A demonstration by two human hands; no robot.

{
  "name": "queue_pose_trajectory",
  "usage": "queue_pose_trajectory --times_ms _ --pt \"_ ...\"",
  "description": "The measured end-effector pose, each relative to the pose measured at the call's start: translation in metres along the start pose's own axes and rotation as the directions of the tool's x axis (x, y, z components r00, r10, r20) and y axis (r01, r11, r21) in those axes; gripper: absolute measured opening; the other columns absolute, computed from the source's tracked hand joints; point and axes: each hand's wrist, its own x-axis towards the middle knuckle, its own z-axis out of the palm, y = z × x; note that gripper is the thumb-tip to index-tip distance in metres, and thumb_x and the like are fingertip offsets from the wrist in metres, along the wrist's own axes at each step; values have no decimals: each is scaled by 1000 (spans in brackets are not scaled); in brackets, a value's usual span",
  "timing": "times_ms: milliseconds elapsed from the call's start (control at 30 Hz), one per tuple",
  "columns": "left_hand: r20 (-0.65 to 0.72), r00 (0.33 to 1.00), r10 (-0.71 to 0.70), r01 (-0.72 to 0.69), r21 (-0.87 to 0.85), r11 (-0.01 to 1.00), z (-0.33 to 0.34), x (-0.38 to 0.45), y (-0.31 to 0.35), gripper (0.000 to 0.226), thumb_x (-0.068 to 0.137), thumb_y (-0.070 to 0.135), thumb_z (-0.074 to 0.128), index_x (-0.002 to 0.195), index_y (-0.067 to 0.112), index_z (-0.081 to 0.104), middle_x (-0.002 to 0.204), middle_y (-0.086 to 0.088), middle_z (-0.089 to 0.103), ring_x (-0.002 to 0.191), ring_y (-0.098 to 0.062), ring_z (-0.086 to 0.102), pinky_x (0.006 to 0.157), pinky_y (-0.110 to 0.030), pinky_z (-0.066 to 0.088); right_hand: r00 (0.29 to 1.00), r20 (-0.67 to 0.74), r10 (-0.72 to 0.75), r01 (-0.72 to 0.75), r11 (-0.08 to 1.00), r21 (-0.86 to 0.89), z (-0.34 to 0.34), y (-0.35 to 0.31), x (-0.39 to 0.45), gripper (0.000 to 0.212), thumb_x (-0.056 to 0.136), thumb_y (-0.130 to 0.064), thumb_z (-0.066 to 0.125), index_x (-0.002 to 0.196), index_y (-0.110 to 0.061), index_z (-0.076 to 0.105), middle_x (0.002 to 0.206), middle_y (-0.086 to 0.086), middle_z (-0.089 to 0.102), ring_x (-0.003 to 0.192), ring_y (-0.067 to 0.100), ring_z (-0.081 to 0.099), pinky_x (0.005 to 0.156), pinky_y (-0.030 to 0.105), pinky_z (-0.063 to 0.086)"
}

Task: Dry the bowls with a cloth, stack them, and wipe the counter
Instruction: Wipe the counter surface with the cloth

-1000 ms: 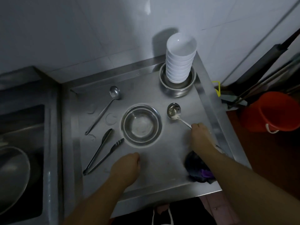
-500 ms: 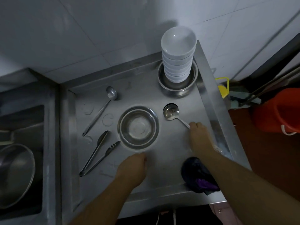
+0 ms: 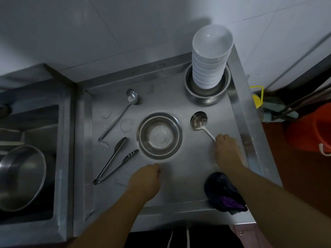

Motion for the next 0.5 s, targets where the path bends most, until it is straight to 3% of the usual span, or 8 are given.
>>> queue_pose_trajectory --times_ms 300,400,500 --pt "-56 998 -15 15 -6 1000 -11 4 -56 25 103 30 45 119 24 63 113 -1 70 98 -22 67 80 -36 54 998 -66 -3 -4 995 -103 -20 -38 -10 31 102 -13 46 133 -14 50 130 10 56 119 31 53 95 42 48" --pt "-113 993 -20 16 -39 999 -21 5 -84 25 104 30 43 115 22 64 109 -1 70 94 -23 69 83 -41 58 997 -35 -62 63 998 28 -18 -87 -5 27 103 -16 47 127 -10 57 124 14 62 115 35 59 92 44 51" --pt "-176 984 11 -15 -21 1000 -30 7 -119 28 108 32 38 113 20 63 108 -2 68 93 -22 66 84 -41 56 999 9 -48 44 963 267 -12 -157 1 26 103 -22 51 120 -7 63 118 19 68 111 40 65 92 45 54"
